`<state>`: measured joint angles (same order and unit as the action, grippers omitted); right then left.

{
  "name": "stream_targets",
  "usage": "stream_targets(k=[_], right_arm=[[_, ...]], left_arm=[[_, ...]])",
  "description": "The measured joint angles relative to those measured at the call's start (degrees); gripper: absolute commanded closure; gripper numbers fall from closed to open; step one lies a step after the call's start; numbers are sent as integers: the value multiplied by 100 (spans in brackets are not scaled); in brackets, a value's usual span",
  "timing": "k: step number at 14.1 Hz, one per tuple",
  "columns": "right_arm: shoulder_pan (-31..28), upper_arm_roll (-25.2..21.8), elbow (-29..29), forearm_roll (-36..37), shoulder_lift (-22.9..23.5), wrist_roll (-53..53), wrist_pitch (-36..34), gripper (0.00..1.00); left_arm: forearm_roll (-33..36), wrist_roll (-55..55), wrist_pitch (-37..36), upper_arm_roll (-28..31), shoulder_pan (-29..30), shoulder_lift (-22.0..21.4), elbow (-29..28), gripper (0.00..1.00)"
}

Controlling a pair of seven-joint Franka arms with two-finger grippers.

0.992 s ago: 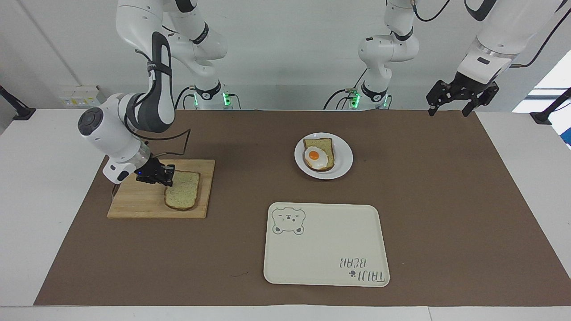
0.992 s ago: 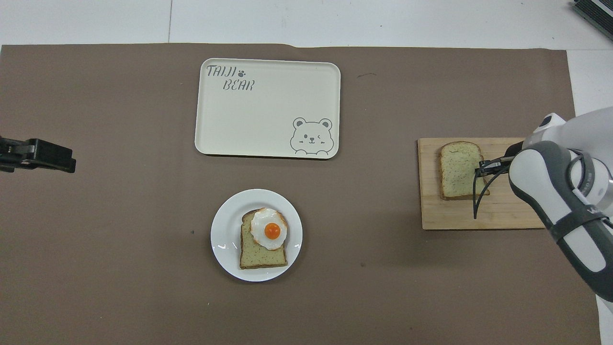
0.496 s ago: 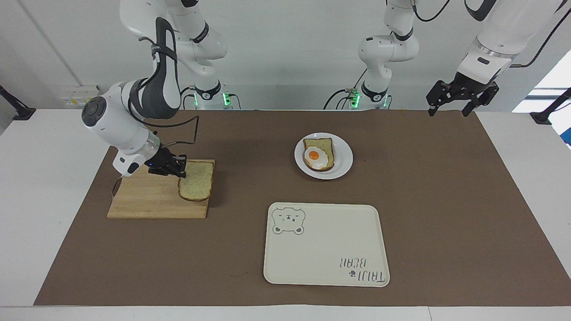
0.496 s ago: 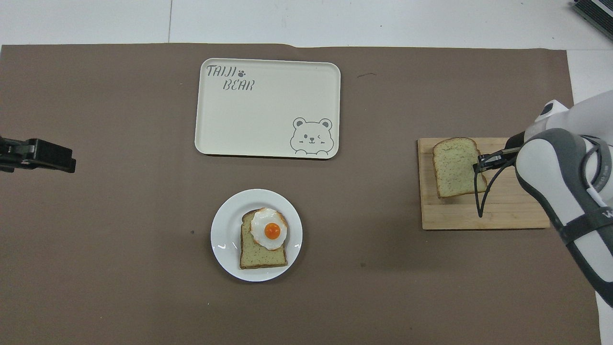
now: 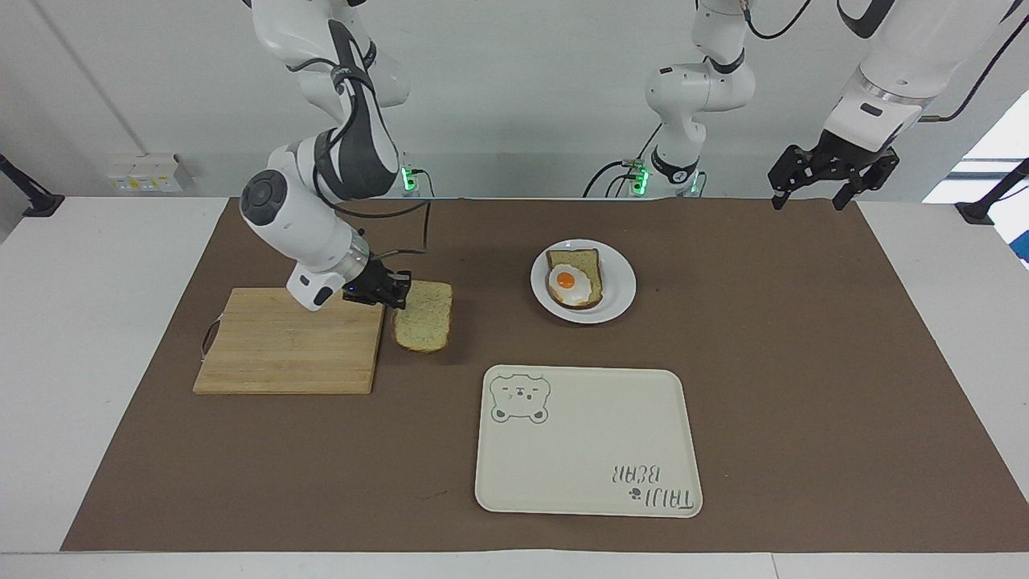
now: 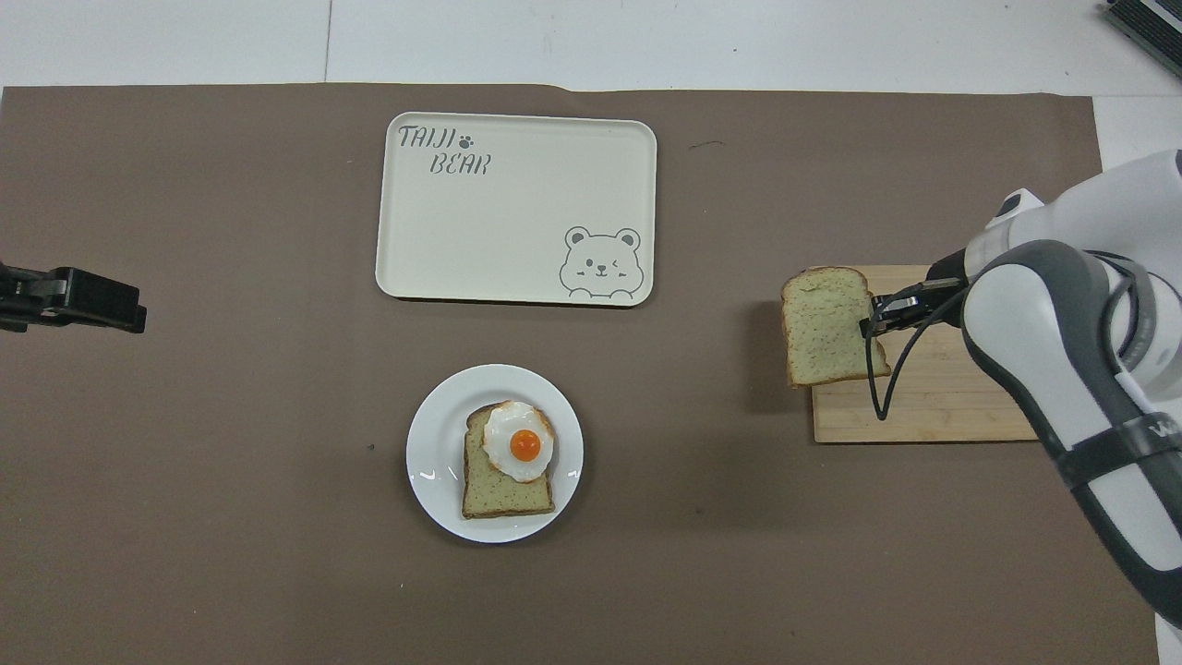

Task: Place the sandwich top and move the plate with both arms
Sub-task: 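Carry the bread slice with the right gripper over the egg plate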

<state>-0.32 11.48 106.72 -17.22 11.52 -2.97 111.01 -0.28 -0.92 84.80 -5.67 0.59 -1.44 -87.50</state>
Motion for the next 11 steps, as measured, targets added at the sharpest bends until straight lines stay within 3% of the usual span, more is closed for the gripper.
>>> stream_targets(k=[3,11], right_arm=[[227,320,-7,-31,-4,-602,73,100],[1505,360,13,-538,-105,-1619,688,100]], left_arm=[[0,0,0,0,0,0,0,0],[0,0,0,0,0,0,0,0]])
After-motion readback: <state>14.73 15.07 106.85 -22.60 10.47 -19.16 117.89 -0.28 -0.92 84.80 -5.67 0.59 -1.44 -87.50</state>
